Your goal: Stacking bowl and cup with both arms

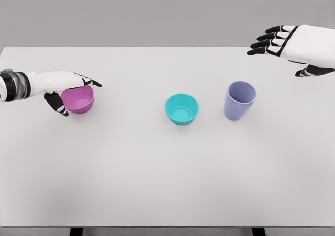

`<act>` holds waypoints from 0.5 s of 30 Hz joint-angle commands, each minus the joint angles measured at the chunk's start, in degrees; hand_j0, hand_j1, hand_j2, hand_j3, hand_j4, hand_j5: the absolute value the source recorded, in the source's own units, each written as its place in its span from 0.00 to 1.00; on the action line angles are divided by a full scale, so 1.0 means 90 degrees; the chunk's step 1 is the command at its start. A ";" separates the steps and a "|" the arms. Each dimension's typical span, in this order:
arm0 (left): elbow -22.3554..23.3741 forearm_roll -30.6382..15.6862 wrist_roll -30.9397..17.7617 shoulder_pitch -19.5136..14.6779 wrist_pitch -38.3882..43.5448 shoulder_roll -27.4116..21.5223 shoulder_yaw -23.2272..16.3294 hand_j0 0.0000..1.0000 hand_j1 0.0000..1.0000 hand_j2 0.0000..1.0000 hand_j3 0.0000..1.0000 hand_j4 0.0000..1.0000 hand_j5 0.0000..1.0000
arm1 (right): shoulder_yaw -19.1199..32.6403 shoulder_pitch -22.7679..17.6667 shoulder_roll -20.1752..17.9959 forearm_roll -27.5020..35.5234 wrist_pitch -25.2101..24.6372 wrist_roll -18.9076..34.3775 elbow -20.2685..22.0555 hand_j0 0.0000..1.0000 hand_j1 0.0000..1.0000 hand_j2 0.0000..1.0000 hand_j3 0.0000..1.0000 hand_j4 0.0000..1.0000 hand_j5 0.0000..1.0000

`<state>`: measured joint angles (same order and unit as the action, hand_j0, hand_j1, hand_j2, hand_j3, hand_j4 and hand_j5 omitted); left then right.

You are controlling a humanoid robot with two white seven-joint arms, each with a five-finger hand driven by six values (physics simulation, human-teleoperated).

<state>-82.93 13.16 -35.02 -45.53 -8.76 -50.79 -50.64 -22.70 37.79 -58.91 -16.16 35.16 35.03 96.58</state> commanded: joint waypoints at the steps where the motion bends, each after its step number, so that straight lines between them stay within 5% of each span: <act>1: 0.0093 0.0012 0.0002 0.0000 -0.0013 0.0028 0.0002 1.00 1.00 1.00 1.00 1.00 1.00 | 0.0002 0.0000 -0.0007 0.0028 -0.0018 -0.0003 0.0001 1.00 1.00 1.00 1.00 1.00 1.00; 15: 0.0259 0.0051 0.0002 0.0000 -0.0032 0.0116 0.0002 1.00 1.00 1.00 1.00 1.00 1.00 | 0.0002 -0.0039 0.0003 0.0028 -0.0018 -0.0003 -0.0009 1.00 1.00 1.00 1.00 1.00 1.00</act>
<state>-80.95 13.65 -35.02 -45.53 -9.07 -49.71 -50.66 -22.70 37.53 -58.84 -16.16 35.16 35.03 96.51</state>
